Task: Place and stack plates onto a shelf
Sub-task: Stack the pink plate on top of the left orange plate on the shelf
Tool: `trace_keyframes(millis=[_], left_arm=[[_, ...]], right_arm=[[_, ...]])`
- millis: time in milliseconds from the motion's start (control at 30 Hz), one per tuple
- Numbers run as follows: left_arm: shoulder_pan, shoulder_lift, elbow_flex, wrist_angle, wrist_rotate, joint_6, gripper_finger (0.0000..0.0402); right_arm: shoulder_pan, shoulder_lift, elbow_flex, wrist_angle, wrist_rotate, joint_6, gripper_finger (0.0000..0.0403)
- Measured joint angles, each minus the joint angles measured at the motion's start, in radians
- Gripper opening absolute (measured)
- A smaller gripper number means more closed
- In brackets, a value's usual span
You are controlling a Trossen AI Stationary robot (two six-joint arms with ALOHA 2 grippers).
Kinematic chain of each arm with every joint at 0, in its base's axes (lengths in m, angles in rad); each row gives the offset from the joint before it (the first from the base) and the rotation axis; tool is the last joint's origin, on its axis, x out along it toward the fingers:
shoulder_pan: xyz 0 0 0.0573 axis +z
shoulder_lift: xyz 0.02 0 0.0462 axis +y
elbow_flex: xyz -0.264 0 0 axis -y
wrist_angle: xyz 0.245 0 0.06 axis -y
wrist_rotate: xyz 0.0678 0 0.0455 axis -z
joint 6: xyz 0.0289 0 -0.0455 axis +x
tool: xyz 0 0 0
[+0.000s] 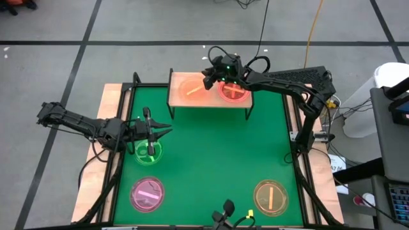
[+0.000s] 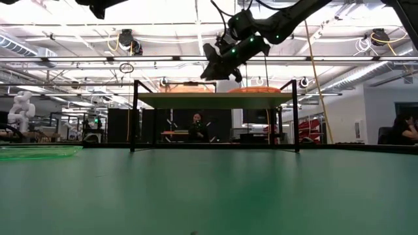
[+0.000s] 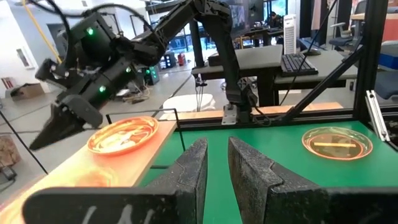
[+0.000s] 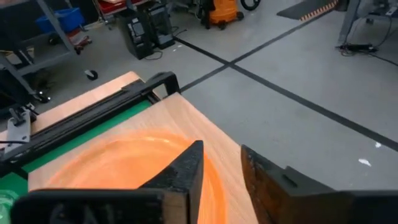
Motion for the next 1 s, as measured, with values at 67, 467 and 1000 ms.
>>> trace_keyframes(millis=[67,467,1000], left_arm=[[0.0,0.003,0.0,-0.008,0.0,-0.006,0.0072],[-0.061,0.038,0.06,-0.365,-0.097,-0.273,0.0072],[-0.212,0.516,0.39,-0.996,0.162,-0.588,0.0072]], right_arm=[[0.005,-0.023,0.0,0.0,-0.004,-0.023,0.0106],[0.201,-0.295,0.0,-0.171,-0.102,-0.236,0.011],[0.689,-0.555,-0.377,-0.084,0.238,-0.266,0.011]])
